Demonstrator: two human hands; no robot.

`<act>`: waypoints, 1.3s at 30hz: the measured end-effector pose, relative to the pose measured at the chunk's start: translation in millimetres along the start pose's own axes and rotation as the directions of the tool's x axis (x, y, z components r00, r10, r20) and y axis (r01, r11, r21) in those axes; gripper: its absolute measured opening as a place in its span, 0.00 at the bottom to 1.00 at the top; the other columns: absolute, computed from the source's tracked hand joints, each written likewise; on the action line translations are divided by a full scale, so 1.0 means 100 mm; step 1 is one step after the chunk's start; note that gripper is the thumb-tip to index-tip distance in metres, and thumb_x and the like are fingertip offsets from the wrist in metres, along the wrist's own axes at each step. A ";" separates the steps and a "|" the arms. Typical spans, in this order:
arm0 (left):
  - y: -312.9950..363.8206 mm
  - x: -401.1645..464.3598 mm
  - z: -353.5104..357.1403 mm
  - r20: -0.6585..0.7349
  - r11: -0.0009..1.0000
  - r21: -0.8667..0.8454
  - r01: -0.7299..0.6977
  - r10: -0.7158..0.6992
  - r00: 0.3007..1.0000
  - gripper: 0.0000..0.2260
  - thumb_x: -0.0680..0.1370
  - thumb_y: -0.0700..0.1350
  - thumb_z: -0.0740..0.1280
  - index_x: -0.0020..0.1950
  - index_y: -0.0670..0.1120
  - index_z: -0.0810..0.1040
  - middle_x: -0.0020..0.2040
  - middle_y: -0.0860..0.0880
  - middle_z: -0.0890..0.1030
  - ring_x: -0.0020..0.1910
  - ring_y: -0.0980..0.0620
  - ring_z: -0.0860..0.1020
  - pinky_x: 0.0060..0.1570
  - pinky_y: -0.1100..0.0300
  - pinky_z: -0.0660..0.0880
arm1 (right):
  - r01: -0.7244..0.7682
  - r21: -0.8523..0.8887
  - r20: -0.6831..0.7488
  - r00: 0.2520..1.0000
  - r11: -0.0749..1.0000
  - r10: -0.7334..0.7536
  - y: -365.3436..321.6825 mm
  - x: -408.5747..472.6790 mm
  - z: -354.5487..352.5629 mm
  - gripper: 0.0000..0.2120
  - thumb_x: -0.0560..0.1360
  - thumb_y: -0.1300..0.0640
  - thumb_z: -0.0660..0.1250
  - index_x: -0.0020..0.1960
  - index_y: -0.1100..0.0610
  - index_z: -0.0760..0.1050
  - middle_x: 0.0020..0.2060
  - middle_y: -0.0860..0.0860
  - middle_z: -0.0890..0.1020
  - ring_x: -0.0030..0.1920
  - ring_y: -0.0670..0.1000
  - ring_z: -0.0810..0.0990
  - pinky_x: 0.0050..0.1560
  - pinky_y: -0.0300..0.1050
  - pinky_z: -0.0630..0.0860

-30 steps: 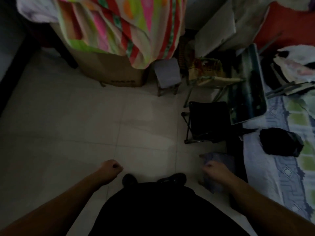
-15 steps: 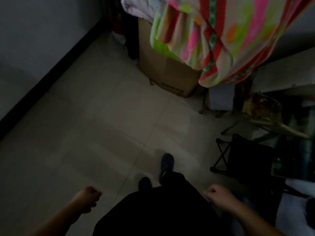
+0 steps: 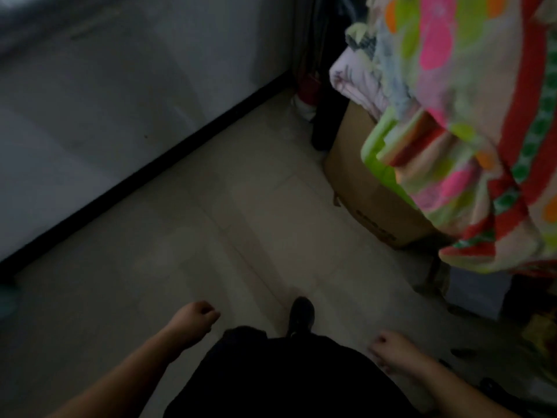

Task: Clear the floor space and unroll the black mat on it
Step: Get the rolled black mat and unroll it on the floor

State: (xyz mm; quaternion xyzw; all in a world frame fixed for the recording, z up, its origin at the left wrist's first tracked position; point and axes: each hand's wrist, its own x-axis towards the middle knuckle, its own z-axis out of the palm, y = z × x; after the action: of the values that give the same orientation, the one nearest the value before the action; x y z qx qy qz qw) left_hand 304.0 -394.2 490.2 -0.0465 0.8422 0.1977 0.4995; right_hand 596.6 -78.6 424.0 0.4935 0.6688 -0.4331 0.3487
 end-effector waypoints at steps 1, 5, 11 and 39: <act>0.12 0.02 -0.07 -0.024 1.000 -0.014 -0.011 0.010 1.000 0.08 0.76 0.50 0.65 0.45 0.46 0.78 0.45 0.43 0.82 0.45 0.45 0.81 0.43 0.56 0.76 | 0.027 -0.010 -0.003 1.000 1.000 -0.027 -0.26 0.13 -0.18 0.12 0.73 0.59 0.65 0.31 0.55 0.70 0.25 0.53 0.73 0.27 0.51 0.74 0.29 0.42 0.68; 0.42 0.12 -0.36 -0.053 0.998 -0.053 -0.020 0.017 0.998 0.09 0.76 0.49 0.65 0.47 0.45 0.79 0.46 0.44 0.82 0.47 0.45 0.82 0.46 0.53 0.78 | 0.109 0.030 -0.047 0.993 0.994 -0.108 -1.37 0.49 -0.80 0.11 0.74 0.53 0.67 0.36 0.56 0.72 0.28 0.53 0.75 0.29 0.51 0.74 0.26 0.38 0.69; 0.38 0.57 -0.82 -0.004 0.991 -0.088 0.100 -0.100 0.995 0.09 0.76 0.47 0.66 0.47 0.42 0.78 0.40 0.44 0.80 0.38 0.47 0.79 0.37 0.60 0.73 | 0.225 0.170 -0.041 0.974 0.959 -0.222 -2.66 0.93 -1.18 0.11 0.77 0.57 0.65 0.37 0.55 0.69 0.26 0.51 0.68 0.24 0.48 0.67 0.26 0.39 0.63; 4.04 3.17 -3.73 0.087 0.983 0.158 -0.091 0.078 0.993 0.08 0.76 0.48 0.65 0.46 0.44 0.79 0.46 0.41 0.81 0.40 0.48 0.78 0.41 0.59 0.74 | -0.105 0.337 0.024 0.994 0.936 0.102 -4.88 2.16 -2.17 0.13 0.77 0.57 0.66 0.36 0.56 0.66 0.28 0.53 0.67 0.25 0.50 0.68 0.26 0.38 0.60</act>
State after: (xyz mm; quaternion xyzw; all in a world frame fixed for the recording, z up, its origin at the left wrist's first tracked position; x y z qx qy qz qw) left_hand -271.6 -127.2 491.4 0.0379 0.8359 0.1514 0.5263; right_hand 60.0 132.1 428.3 0.5791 0.5567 -0.5239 0.2833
